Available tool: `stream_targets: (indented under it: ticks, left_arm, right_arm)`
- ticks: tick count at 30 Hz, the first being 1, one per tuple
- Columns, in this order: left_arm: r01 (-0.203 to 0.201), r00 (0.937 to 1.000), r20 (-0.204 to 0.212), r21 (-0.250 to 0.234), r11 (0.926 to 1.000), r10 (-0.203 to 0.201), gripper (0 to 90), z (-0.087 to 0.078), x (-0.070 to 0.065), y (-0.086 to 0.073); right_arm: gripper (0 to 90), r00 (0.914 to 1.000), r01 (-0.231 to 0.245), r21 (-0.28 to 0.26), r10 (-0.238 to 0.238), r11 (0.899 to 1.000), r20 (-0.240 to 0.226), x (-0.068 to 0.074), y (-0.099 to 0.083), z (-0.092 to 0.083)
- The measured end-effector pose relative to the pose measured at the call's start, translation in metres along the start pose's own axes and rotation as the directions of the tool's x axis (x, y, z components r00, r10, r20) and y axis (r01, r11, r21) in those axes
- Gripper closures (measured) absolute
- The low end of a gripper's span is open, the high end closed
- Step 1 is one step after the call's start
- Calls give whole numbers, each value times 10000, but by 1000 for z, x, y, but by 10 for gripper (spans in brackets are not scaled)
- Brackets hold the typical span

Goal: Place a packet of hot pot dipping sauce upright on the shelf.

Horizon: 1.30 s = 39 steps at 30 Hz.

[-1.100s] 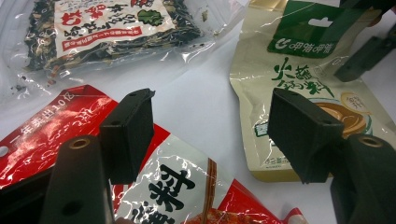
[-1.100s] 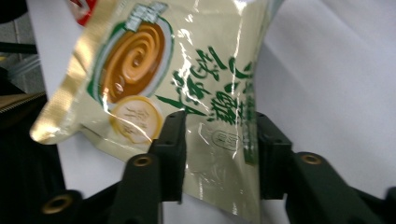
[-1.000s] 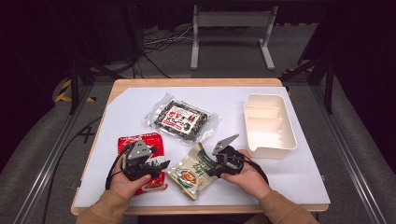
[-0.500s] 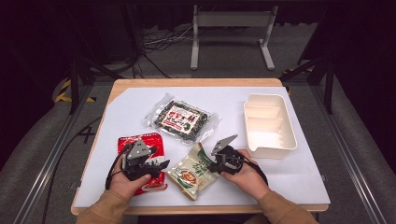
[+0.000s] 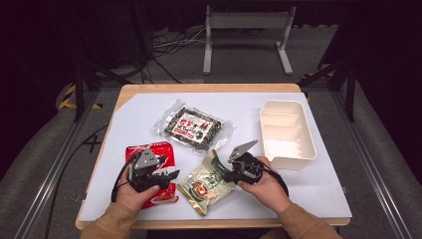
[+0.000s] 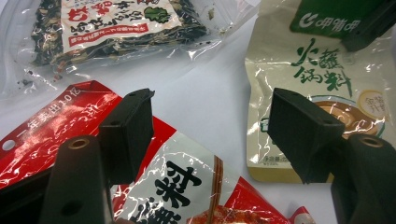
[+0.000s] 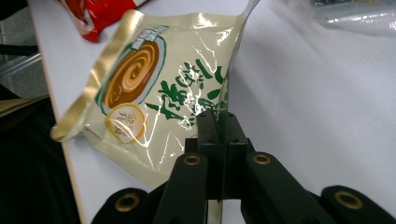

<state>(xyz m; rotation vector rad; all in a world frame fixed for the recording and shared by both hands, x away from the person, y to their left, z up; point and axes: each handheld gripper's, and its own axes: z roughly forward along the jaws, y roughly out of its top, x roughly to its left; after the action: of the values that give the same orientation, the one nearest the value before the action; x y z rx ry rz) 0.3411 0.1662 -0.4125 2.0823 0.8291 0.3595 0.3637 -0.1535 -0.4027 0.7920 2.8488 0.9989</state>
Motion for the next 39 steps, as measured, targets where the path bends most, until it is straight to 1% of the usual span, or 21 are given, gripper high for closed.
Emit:
stream_targets:
  ticks: [3, 5, 6, 9, 10, 11, 13, 16, 22, 25, 27, 28, 29, 32, 33, 34, 35, 38, 39]
  left_arm:
    - [-42, 10000, -20, 2, 10000, 42, 317, -1, 1, 0]
    - [-78, 10000, -42, -7, 10000, 78, 317, -1, 1, 1]
    - [7, 10000, -24, -38, 10000, -7, 317, -1, 1, 1]
    - [8, 10000, -37, -46, 10000, -8, 317, -1, 1, 1]
    - [-24, 10000, -59, -53, 10000, 24, 317, -2, 1, 1]
    - [13, 10000, -68, -62, 10000, -14, 317, -2, 1, 1]
    - [-75, 9999, -90, -77, 9999, 74, 317, -2, 2, 2]
    - [-25, 10000, -63, -99, 9999, 24, 317, -1, 2, 3]
    - [-75, 9999, -86, -116, 9999, 74, 317, -1, 2, 4]
    - [-108, 9999, -124, -136, 9998, 107, 316, -1, 3, 5]
    - [-41, 9999, -130, -147, 9999, 39, 315, -1, 3, 4]
    - [56, 9999, -162, -193, 9998, -59, 315, -1, 3, 4]
    - [56, 9999, -162, -193, 9998, -59, 315, -1, 3, 4]
    - [56, 9997, -226, -215, 9998, -61, 314, -3, 4, 3]
    - [146, 9996, -234, -250, 9996, -152, 313, -3, 4, 3]
    - [98, 9996, -271, -245, 9997, -105, 312, -4, 5, 3]
    - [208, 9994, -285, -276, 9994, -216, 312, -5, 4, 2]
    - [317, 9989, -336, -340, 9989, -328, 311, -6, 5, 1]
    - [260, 9990, -352, -324, 9991, -271, 311, -6, 6, 1]
  right_arm:
    - [891, 9998, -24, -115, 22, 9999, -176, 4, 4, -8]
    - [892, 9998, 30, -112, -32, 9999, -194, 7, 7, -12]
    - [893, 9998, 103, -115, -105, 9999, -148, 8, 9, -16]
    - [893, 9999, 122, -127, -124, 9998, -94, 10, 11, -19]
    - [893, 9996, 260, -178, -261, 9995, -68, 12, 15, -29]
    - [893, 9996, 260, -178, -261, 9995, -68, 12, 15, -29]
    - [894, 9993, 381, -154, -381, 9992, 23, 14, 17, -36]
    - [894, 9982, 585, -163, -582, 9982, 157, 18, 22, -46]
    - [894, 9958, 882, -193, -877, 9959, 276, 22, 27, -63]
    - [894, 9937, 1061, -180, -1053, 9942, 388, 24, 29, -71]
    - [894, 9918, 1184, -147, -1175, 9929, 496, 25, 31, -76]
    - [894, 9905, 1272, -99, -1265, 9918, 540, 25, 32, -80]
    - [894, 9905, 1272, -99, -1265, 9918, 540, 25, 32, -80]
    - [894, 9851, 1479, 25, -1475, 9890, 887, 24, 35, -86]
    - [894, 9841, 1505, 49, -1503, 9886, 943, 24, 35, -88]
    - [894, 9830, 1530, 65, -1529, 9882, 1012, 23, 36, -90]
    - [894, 9822, 1550, 68, -1548, 9879, 1064, 22, 37, -92]
    - [894, 9791, 1629, 81, -1627, 9866, 1224, 20, 39, -99]
    - [894, 9773, 1689, 105, -1688, 9856, 1280, 20, 40, -101]
